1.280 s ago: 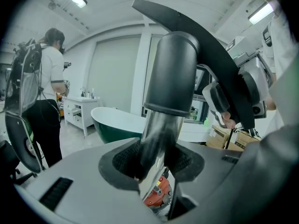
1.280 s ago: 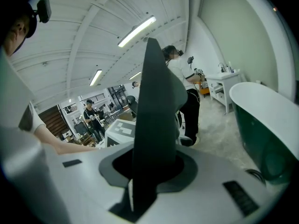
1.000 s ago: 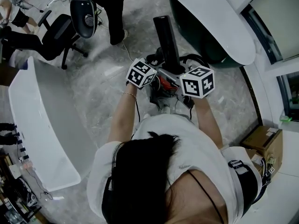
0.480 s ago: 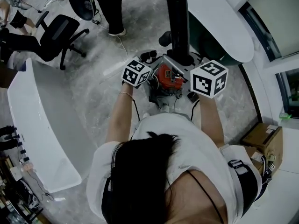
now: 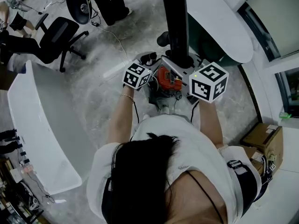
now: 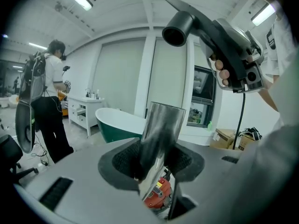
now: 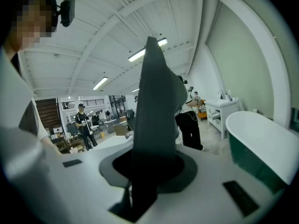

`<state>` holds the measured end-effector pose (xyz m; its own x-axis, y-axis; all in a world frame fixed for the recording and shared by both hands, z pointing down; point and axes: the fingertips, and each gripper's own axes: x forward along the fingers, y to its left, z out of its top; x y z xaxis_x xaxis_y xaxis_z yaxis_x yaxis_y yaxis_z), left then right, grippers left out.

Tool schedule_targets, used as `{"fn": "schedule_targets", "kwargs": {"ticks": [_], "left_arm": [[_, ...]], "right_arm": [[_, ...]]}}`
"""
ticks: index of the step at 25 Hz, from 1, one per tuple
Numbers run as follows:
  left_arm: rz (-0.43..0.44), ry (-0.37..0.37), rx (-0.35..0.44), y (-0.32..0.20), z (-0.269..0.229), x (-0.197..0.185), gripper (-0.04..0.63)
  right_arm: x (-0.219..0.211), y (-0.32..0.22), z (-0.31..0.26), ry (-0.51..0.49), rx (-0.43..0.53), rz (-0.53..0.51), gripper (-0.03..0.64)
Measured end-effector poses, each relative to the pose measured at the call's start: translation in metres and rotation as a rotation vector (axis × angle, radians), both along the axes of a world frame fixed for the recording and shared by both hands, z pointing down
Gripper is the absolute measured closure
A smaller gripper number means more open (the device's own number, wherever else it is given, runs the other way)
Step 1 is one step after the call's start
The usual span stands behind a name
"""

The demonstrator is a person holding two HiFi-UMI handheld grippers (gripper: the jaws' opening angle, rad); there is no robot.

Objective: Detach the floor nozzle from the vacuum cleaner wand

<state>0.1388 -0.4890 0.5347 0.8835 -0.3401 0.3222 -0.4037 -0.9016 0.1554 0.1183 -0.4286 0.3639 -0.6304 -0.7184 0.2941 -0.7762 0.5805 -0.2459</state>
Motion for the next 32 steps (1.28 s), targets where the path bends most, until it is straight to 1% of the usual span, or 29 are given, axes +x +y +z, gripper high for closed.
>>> {"fn": "schedule_targets", "kwargs": {"ticks": [6, 9, 13, 17, 19, 21, 24, 25, 27, 29, 30, 32], "left_arm": [[-0.044, -0.009, 0.011, 0.004, 0.002, 0.001, 0.442], [-0.082, 0.006, -0.012, 0.005, 0.005, -0.003, 0.386], [-0.107, 0.015, 0.009, 0.012, 0.002, -0.005, 0.357], [-0.178, 0.052, 0.017, 0.014, -0.007, -0.014, 0.331], [-0.181, 0.06, 0.025, 0.017, -0.01, -0.018, 0.313], [-0.18, 0.065, 0.031, 0.022, -0.015, -0.022, 0.308], [-0.208, 0.102, 0.035, 0.027, -0.026, -0.03, 0.308], [-0.225, 0.11, 0.046, 0.027, -0.031, -0.034, 0.308], [-0.259, 0.103, 0.094, 0.028, -0.041, -0.044, 0.308], [-0.271, 0.095, 0.137, 0.033, -0.052, -0.052, 0.308], [-0.272, 0.107, 0.144, 0.035, -0.058, -0.054, 0.308], [-0.285, 0.164, 0.142, 0.04, -0.072, -0.058, 0.308]], "right_arm": [[0.0, 0.001, 0.001, -0.029, -0.01, -0.002, 0.515], [-0.003, 0.002, 0.004, -0.029, -0.022, -0.008, 0.514], [-0.003, 0.001, 0.007, -0.031, -0.027, -0.008, 0.514], [0.0, 0.005, 0.01, -0.033, -0.029, -0.008, 0.514], [0.001, 0.006, 0.012, -0.03, -0.031, -0.002, 0.514], [0.002, 0.008, 0.013, -0.03, -0.031, 0.002, 0.514], [0.006, 0.011, 0.014, -0.032, -0.037, 0.011, 0.514], [0.008, 0.011, 0.015, -0.033, -0.039, 0.016, 0.514], [0.01, 0.012, 0.016, -0.034, -0.04, 0.026, 0.514], [0.013, 0.014, 0.018, -0.034, -0.04, 0.037, 0.514], [0.014, 0.016, 0.02, -0.032, -0.04, 0.043, 0.514], [0.016, 0.018, 0.024, -0.023, -0.045, 0.055, 0.514]]}}
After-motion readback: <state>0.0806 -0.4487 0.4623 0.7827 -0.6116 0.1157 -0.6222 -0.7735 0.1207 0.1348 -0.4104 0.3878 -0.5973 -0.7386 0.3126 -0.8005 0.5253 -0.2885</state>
